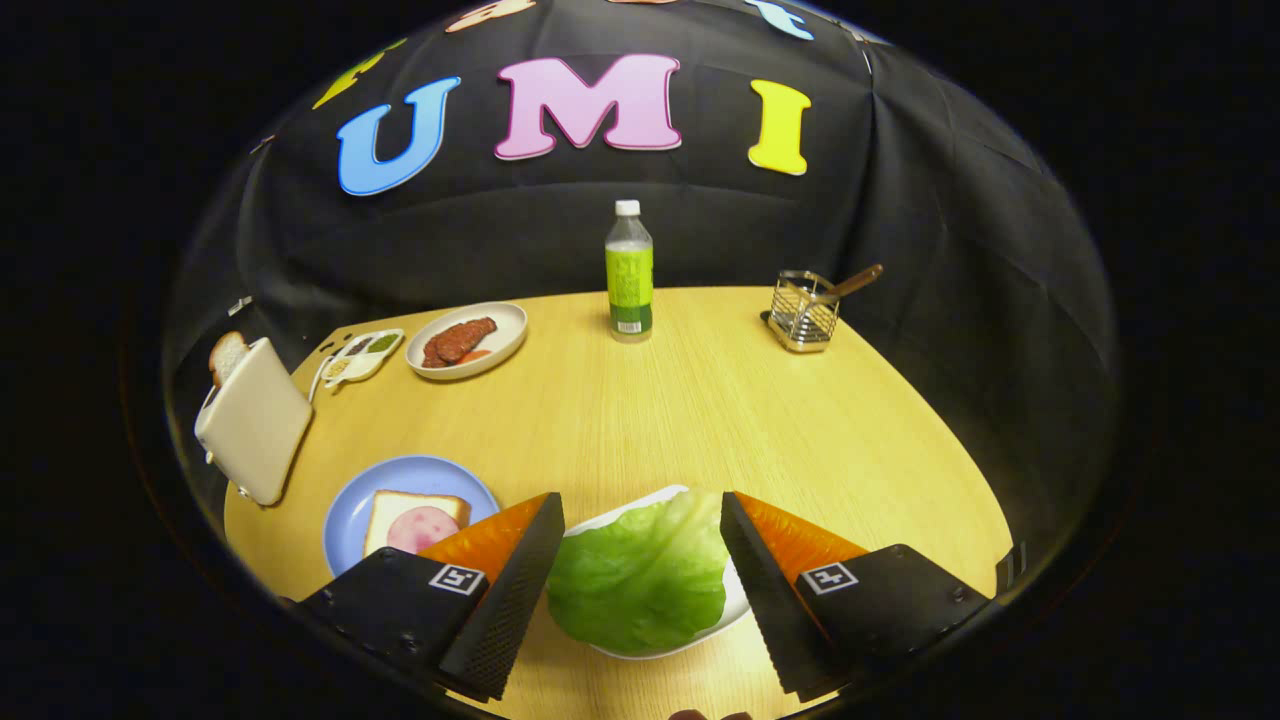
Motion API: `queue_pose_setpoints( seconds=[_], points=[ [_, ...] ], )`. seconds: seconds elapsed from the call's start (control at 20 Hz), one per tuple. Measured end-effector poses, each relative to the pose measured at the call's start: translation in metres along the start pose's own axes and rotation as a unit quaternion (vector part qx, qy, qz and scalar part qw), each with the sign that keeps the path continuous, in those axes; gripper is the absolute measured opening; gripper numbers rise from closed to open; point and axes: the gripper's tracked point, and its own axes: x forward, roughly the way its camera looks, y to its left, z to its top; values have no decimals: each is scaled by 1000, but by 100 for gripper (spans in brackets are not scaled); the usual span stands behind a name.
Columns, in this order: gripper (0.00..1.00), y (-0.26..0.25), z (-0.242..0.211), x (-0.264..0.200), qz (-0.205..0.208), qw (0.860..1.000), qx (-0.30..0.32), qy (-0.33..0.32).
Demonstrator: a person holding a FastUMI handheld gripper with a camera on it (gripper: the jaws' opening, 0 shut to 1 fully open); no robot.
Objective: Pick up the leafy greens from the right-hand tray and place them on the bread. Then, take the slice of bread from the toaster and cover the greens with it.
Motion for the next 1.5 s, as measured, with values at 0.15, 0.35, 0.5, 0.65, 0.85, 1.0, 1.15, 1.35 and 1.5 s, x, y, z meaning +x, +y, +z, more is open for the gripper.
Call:
queue_pose_setpoints(
  seconds=[0.15,0.35,0.5,0.65,0.85,1.0,1.15,1.35,1.5],
  points=[
    [99,-3,-23,22,-12,999,6,31],
    [99,-5,-53,39,-28,997,-11,68],
    [100,-3,-61,41,-21,996,6,84],
    [96,0,-58,42,-14,997,-1,82],
    [75,0,-60,41,-2,995,-11,101],
    [43,-2,-59,42,4,994,-7,106],
    [15,-2,-57,41,7,994,2,110],
    [8,2,-55,38,40,991,21,127],
    [7,-2,-32,26,38,994,16,104]
  ],
)
